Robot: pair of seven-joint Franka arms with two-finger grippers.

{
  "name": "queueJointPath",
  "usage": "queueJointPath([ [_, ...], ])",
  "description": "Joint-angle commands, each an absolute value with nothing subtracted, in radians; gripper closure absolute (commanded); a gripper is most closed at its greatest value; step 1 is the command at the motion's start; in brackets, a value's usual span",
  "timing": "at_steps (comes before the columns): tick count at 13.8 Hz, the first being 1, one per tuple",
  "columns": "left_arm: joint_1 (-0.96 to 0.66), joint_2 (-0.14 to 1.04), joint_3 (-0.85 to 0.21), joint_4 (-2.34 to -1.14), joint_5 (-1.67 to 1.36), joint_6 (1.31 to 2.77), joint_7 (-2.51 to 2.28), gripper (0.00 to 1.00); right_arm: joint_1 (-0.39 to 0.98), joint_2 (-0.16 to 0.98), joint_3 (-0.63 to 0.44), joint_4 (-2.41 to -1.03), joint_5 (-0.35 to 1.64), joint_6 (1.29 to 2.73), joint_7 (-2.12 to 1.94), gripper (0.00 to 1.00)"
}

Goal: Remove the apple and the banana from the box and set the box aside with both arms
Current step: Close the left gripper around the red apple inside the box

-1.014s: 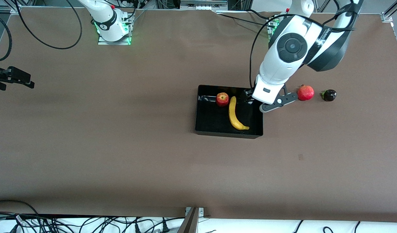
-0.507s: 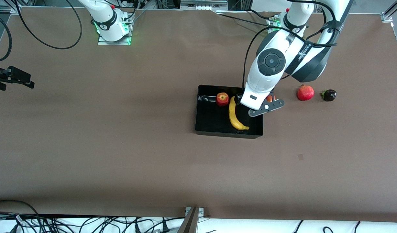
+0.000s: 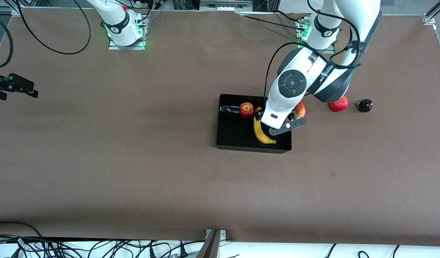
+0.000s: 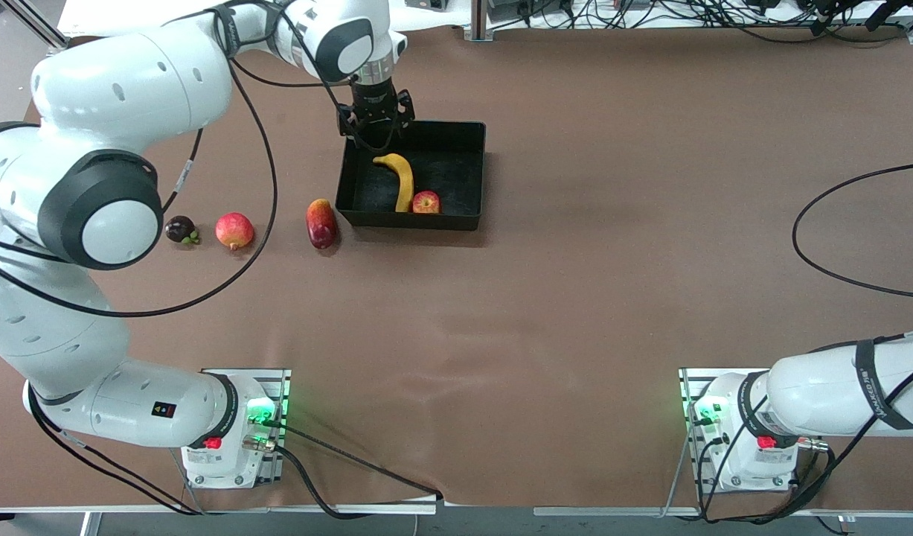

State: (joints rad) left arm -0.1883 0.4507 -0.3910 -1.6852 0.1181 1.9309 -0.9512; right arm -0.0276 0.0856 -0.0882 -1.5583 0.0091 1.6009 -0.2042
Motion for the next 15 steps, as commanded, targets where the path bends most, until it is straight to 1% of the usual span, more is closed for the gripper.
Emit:
queueJointPath([
  [1, -0.212, 0.512, -0.391, -1.675, 0.126, 2.002, -0.969, 0.00, -0.038, 0.095, -0.083, -1.537, 0.012, 1.585, -0.222, 0.00],
  [4, -0.256, 0.572, -0.391, -1.677, 0.127, 2.061, -1.021, 0.00, -0.038, 0.095, -0.084, -1.537, 0.012, 1.585, -0.222, 0.00],
  [9, -0.301, 0.644, -0.394, -1.683, 0.129, 2.071, -1.017, 0.00, -0.038, 0.095, -0.083, -1.537, 0.012, 1.585, -0.222, 0.00],
  [15, -0.334, 0.676, -0.397, -1.684, 0.112, 2.075, -1.026, 0.00, -0.040, 0.095, -0.084, -1.537, 0.012, 1.585, -0.222, 0.00],
])
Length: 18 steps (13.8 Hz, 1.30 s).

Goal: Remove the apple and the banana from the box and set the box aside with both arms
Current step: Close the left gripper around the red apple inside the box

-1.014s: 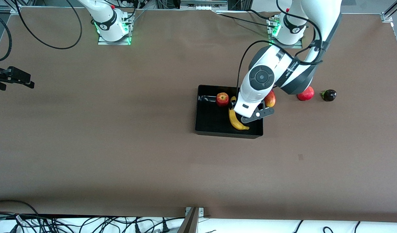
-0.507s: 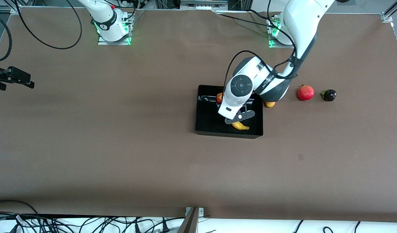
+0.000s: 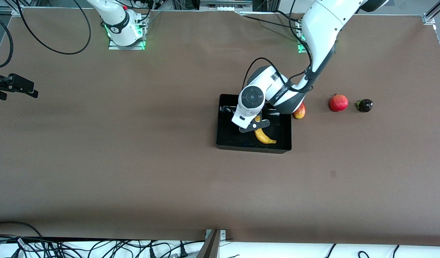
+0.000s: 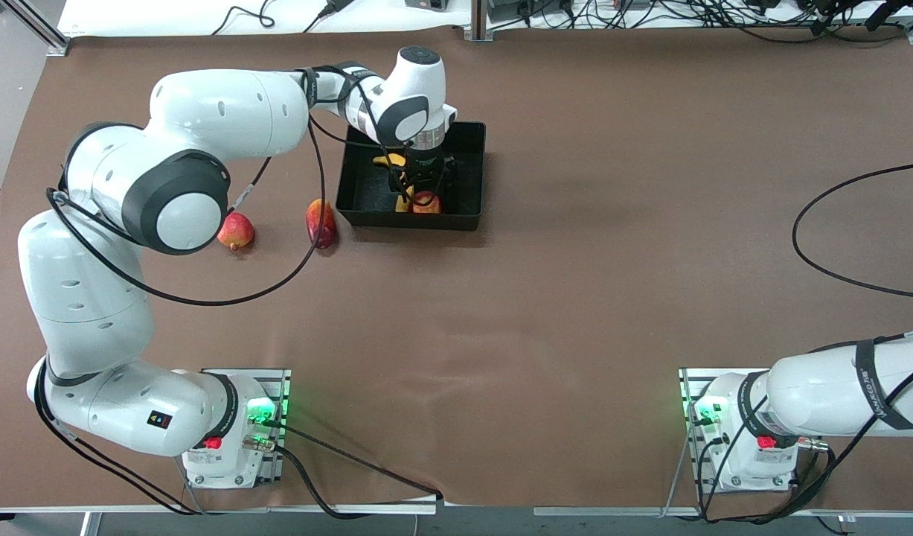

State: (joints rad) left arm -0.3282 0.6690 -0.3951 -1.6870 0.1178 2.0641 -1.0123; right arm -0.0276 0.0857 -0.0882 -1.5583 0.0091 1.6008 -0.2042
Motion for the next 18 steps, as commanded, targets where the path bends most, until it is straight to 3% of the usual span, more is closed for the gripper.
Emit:
queueJointPath([
  [1, -0.334, 0.678, -0.397, -1.690, 0.104, 2.077, -1.026, 0.00, -0.040, 0.095, -0.084, -1.537, 0.012, 1.585, -0.222, 0.00],
  [14, -0.345, 0.690, -0.402, -1.736, 0.104, 2.072, -1.026, 0.02, -0.041, 0.095, -0.084, -1.537, 0.012, 1.585, -0.222, 0.00],
  [18, -0.345, 0.689, -0.402, -1.736, 0.103, 2.071, -1.051, 0.69, -0.043, 0.095, -0.084, -1.537, 0.014, 1.585, -0.222, 0.00],
])
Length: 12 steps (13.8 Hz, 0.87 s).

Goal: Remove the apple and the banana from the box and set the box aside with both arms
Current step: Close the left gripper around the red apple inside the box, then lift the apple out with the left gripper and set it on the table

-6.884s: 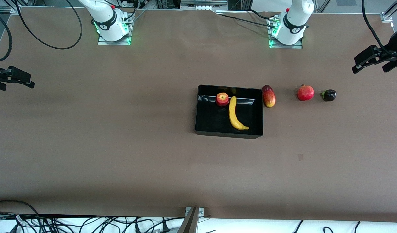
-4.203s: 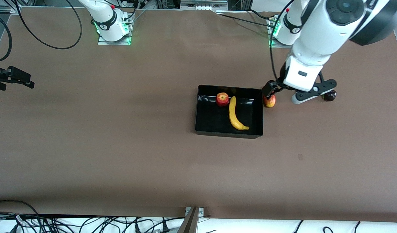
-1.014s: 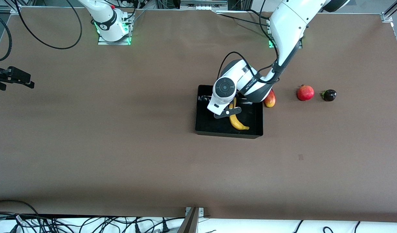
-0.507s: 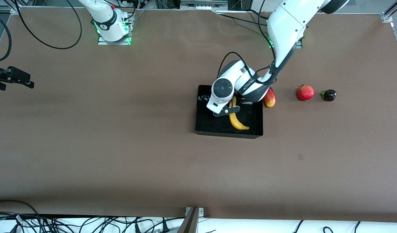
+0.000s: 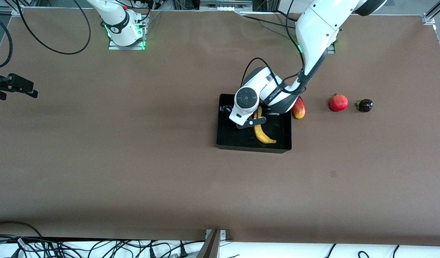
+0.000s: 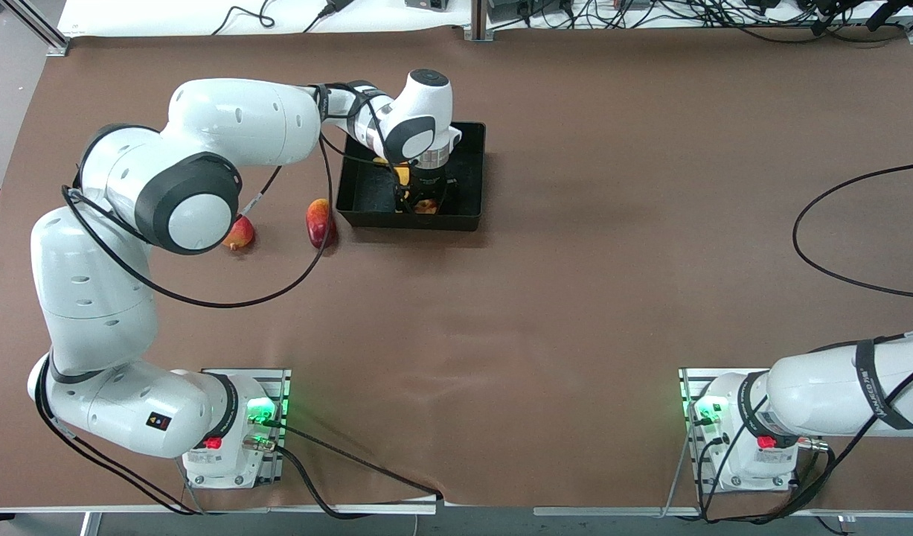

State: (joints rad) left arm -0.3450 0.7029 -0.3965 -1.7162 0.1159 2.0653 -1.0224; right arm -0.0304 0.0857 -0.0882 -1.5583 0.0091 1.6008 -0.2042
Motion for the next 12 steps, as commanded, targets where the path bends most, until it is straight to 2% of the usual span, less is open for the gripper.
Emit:
queueJointPath([
  [1, -0.344, 0.687, -0.403, -1.735, 0.103, 2.071, -1.054, 0.79, -0.044, 0.095, -0.083, -1.537, 0.014, 1.585, -0.222, 0.00],
  [4, -0.328, 0.667, -0.403, -1.712, 0.103, 2.051, -1.066, 0.86, -0.044, 0.095, -0.084, -1.537, 0.014, 1.585, -0.222, 0.00],
  [5, -0.316, 0.651, -0.402, -1.682, 0.094, 1.996, -1.059, 0.89, -0.044, 0.095, -0.084, -1.537, 0.014, 1.585, -0.222, 0.00],
  [7, -0.279, 0.647, -0.402, -1.538, 0.057, 1.825, -1.049, 0.88, -0.044, 0.095, -0.083, -1.537, 0.012, 1.585, -0.222, 0.00],
  [9, -0.221, 0.626, -0.402, -1.433, 0.014, 1.717, -1.002, 0.87, -0.044, 0.095, -0.083, -1.537, 0.014, 1.585, -0.222, 0.00],
  [12, -0.122, 0.552, -0.397, -1.399, -0.003, 1.658, -0.829, 0.87, -0.044, 0.095, -0.084, -1.537, 0.014, 1.585, -0.222, 0.00],
])
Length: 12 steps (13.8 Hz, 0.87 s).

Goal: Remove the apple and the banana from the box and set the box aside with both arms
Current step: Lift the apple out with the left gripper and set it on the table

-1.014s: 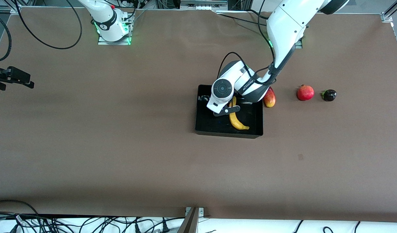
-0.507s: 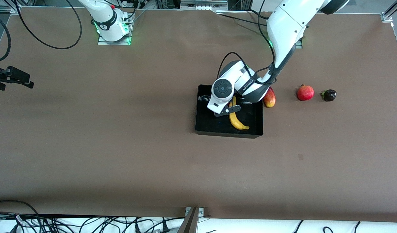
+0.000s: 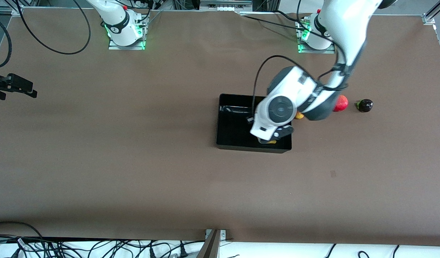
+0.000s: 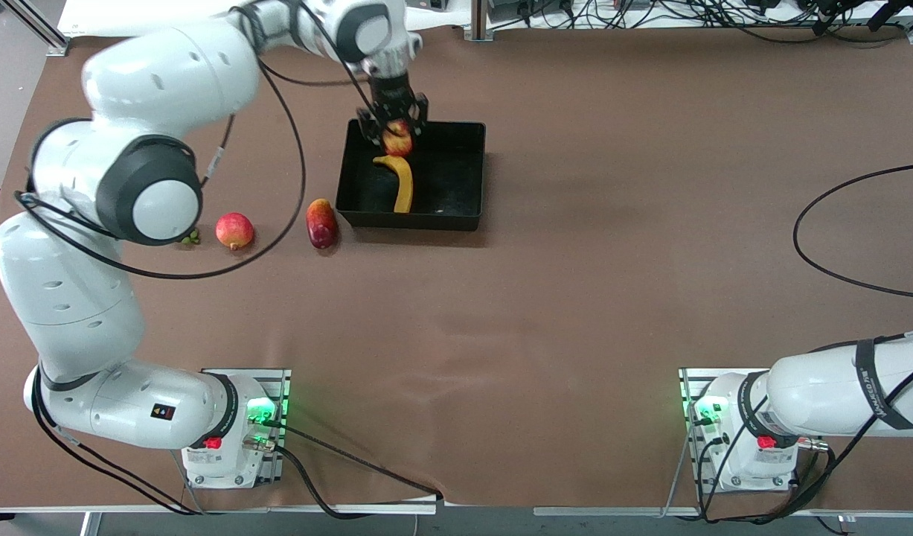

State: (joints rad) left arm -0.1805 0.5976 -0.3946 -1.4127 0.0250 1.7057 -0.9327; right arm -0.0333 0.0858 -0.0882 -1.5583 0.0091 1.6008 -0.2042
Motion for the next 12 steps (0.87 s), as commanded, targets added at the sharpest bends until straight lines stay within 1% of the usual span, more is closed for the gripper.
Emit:
queueJointPath([
  [1, -0.080, 0.539, -0.396, -1.399, -0.002, 1.646, -0.775, 0.87, -0.044, 0.095, -0.084, -1.537, 0.014, 1.585, -0.222, 0.00],
  [4, 0.041, 0.523, -0.390, -1.402, 0.031, 1.611, -0.562, 0.87, -0.044, 0.095, -0.084, -1.537, 0.014, 1.585, -0.222, 0.00],
  [7, 0.167, 0.546, -0.391, -1.404, 0.171, 1.637, -0.288, 0.88, -0.044, 0.095, -0.084, -1.537, 0.014, 1.585, -0.222, 0.00],
  [9, 0.219, 0.572, -0.382, -1.410, 0.198, 1.768, -0.184, 0.87, -0.044, 0.095, -0.084, -1.537, 0.014, 1.585, -0.222, 0.00],
  [11, 0.215, 0.622, -0.315, -1.411, 0.204, 1.897, -0.164, 0.89, -0.044, 0.095, -0.084, -1.537, 0.014, 1.585, -0.222, 0.00],
  [12, 0.213, 0.658, -0.304, -1.420, 0.204, 1.978, -0.160, 0.89, -0.044, 0.095, -0.084, -1.537, 0.014, 1.585, -0.222, 0.00],
])
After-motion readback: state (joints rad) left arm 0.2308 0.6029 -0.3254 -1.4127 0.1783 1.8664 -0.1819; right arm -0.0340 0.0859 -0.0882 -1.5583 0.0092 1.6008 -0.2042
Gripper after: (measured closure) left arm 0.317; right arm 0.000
